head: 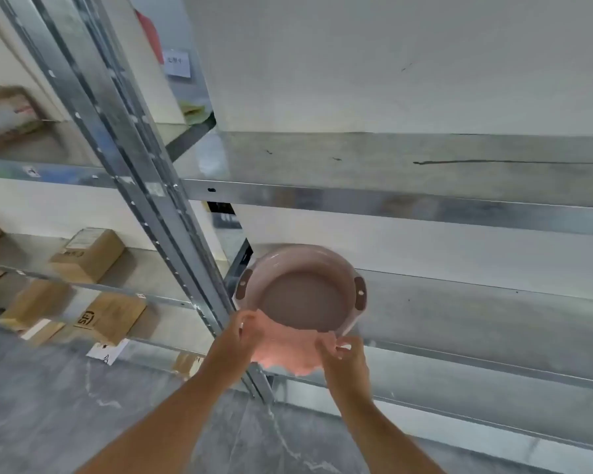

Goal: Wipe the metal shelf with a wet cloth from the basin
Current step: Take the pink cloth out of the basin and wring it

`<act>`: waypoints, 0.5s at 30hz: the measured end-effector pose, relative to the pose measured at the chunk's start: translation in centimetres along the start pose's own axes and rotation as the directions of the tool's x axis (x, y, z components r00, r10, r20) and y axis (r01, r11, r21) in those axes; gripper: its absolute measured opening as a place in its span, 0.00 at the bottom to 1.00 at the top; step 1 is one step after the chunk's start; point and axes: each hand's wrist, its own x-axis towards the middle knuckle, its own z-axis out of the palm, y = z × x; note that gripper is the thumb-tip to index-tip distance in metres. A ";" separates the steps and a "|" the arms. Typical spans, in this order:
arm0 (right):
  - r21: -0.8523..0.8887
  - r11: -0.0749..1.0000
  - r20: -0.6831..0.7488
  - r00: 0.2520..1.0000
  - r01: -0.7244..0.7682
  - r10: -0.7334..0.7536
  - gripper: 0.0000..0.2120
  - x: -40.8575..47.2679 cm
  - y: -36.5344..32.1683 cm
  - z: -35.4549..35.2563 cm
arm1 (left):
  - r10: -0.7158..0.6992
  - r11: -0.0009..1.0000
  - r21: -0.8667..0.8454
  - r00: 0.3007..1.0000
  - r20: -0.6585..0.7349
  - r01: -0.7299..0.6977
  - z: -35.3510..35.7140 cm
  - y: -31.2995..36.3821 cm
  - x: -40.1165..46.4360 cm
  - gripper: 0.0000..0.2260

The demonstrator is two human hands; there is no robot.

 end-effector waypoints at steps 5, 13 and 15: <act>0.092 0.996 0.037 0.999 0.002 -0.005 0.18 0.7 -0.5 1.6 | -0.083 0.994 -0.063 0.996 0.017 0.084 0.1 0.3 1.3 0.13; 0.173 0.983 0.103 0.994 -0.060 0.042 0.09 2.9 -0.7 3.0 | 0.068 0.992 0.103 0.997 0.020 -0.070 -1.6 1.1 1.1 0.17; 0.167 0.985 0.081 0.996 -0.038 0.025 0.10 3.8 0.2 3.5 | 0.108 0.991 0.079 0.994 0.029 -0.110 -2.1 1.2 0.7 0.18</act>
